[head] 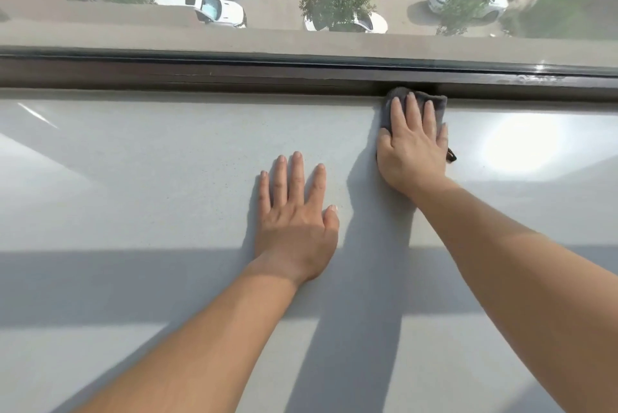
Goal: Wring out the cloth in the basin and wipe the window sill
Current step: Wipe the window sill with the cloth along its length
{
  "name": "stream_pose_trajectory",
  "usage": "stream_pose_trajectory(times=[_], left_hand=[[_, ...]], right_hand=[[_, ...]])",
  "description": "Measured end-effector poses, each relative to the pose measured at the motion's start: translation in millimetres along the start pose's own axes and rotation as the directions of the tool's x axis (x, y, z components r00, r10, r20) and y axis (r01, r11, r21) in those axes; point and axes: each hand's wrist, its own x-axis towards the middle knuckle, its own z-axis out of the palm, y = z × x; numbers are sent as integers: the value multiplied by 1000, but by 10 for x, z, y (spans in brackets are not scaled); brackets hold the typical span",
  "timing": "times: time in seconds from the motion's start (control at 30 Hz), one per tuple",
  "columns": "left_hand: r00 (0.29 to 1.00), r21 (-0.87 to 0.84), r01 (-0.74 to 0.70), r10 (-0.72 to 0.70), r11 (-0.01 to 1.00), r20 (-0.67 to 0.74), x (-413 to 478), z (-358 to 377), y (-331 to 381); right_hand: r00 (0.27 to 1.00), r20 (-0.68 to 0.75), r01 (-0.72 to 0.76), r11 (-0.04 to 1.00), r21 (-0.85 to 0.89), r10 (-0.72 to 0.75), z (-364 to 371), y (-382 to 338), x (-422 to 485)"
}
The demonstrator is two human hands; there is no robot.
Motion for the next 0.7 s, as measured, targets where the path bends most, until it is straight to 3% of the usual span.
stream_pose_trajectory(times=[0.13,0.2,0.27,0.4,0.5,0.57,0.63,0.7], left_hand=[[998,16,8,-7,1000,-60,4,40,3],[999,38,-2,4,999,-54,6,42,-7],[999,44,-6,7,999,-32,4,37,-16],[1000,46,-5,5,999,-9,-1,27,2],[1000,44,15,-14,999,-20,4,38,26],[999,35,21,-20,999,-29,11,43,36],[999,24,24,-23,999,-24,20,38,37],[999,-7,32,-32,999,-11,16,25,35]], right_hand=[[940,96,334,940,-63,-328,87,-251,-310],[904,129,419,905,-72,-408,30,-91,-263],[935,91,351,932,-92,-343,-42,202,-110],[1000,24,21,999,-45,-20,-185,702,50],[999,4,-38,999,-26,38,-131,494,-60],[992,31,124,992,-35,-123,-63,348,-253],[937,108,342,937,-70,-333,-58,427,-413],[912,129,401,912,-82,-390,-142,715,-296]])
